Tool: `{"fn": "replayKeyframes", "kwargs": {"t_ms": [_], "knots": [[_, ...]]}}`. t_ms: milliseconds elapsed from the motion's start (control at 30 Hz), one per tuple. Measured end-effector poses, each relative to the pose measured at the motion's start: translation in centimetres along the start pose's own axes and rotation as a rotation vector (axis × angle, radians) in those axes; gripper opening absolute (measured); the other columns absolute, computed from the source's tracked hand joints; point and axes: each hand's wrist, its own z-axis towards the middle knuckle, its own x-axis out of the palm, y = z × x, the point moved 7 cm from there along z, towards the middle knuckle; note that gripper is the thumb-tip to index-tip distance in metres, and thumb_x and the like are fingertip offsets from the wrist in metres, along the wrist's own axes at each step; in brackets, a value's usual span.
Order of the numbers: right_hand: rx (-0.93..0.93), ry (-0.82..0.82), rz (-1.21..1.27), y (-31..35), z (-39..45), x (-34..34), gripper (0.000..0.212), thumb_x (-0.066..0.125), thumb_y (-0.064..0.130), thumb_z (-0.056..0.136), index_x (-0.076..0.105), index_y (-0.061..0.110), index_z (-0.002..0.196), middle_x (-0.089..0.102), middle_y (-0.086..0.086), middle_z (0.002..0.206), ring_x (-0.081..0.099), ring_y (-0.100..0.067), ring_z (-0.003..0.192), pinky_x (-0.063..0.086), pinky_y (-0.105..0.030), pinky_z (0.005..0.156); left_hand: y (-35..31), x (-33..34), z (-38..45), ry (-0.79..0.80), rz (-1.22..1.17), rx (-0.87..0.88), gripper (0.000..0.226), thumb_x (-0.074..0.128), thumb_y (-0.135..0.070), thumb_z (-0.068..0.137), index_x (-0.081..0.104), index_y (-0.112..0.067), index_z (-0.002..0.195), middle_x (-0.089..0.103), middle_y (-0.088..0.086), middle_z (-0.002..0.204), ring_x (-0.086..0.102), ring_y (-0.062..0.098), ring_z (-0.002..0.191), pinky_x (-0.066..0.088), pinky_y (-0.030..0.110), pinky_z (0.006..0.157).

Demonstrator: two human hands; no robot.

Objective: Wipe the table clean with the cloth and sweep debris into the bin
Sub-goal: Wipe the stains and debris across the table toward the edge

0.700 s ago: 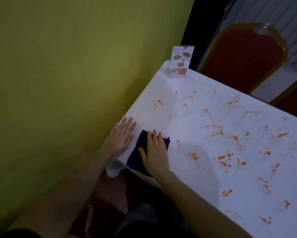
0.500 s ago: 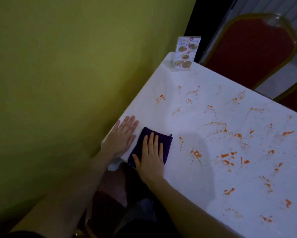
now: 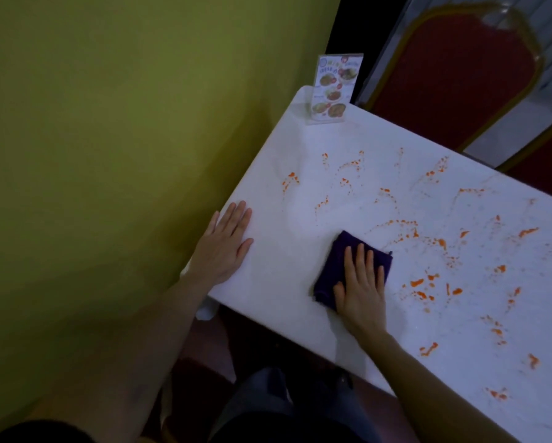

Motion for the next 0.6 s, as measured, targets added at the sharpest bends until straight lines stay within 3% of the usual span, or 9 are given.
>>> {"fn": "replayKeyframes", "kwargs": {"t_ms": [100,200,267,367,467,600], "knots": [[0.161,0.005,0.077,-0.6,3.2,-0.9,0.078,0.010,0.055,0.089,0.008,0.017,0.158,0.001,-0.005,0.166,-0.004,-0.026,0.152,-0.003,-0.050,0.122,-0.1,0.0,0.0,-0.014,0.003,0.002,0.063,0.024,-0.042,0.103,0.023,-0.010,0.156,0.019,0.008,0.164,0.018,0.024,0.152,0.021,0.047,0.122],[0.191,0.021,0.120,2.8,5.9,-1.0,0.088,0.017,0.072,0.090,-0.003,0.020,0.158,-0.008,0.001,0.165,-0.014,-0.024,0.151,-0.013,-0.047,0.120,0.0,0.0,0.0,-0.021,0.004,0.000,0.063,0.024,-0.042,0.103,0.023,-0.010,0.157,0.020,0.008,0.164,0.018,0.023,0.152,0.022,0.047,0.121],[0.104,0.053,0.087,6.2,6.5,-0.5,0.088,0.024,0.072,0.092,-0.006,0.021,0.157,-0.011,0.003,0.164,-0.015,-0.025,0.151,-0.015,-0.047,0.119,0.1,0.1,-0.1,-0.015,0.003,-0.001,0.063,0.024,-0.043,0.103,0.022,-0.011,0.157,0.018,0.007,0.165,0.016,0.022,0.152,0.021,0.047,0.122],[-0.080,0.044,0.030,10.0,4.6,0.6,0.076,0.028,0.058,0.097,0.001,0.022,0.158,-0.002,0.002,0.165,-0.010,-0.026,0.151,-0.005,-0.053,0.121,0.0,0.1,-0.1,-0.016,0.011,0.000,0.063,0.022,-0.044,0.104,0.019,-0.012,0.158,0.015,0.006,0.166,0.012,0.021,0.153,0.018,0.046,0.123],[-0.206,0.028,0.022,9.7,1.0,1.4,0.069,0.031,0.050,0.097,0.012,0.024,0.158,0.010,0.003,0.164,0.000,-0.024,0.152,0.006,-0.055,0.121,0.0,0.1,-0.1,-0.015,0.008,-0.006,0.063,0.022,-0.044,0.104,0.018,-0.012,0.158,0.014,0.006,0.166,0.011,0.020,0.153,0.016,0.045,0.123],[-0.147,-0.012,-0.019,3.3,-0.5,0.9,0.069,0.037,0.049,0.091,0.024,0.026,0.156,0.020,0.002,0.162,0.013,-0.026,0.150,0.010,-0.056,0.119,0.0,0.1,-0.1,-0.015,0.004,-0.012,0.063,0.022,-0.043,0.103,0.020,-0.012,0.157,0.015,0.006,0.165,0.013,0.021,0.153,0.017,0.045,0.123]]}}
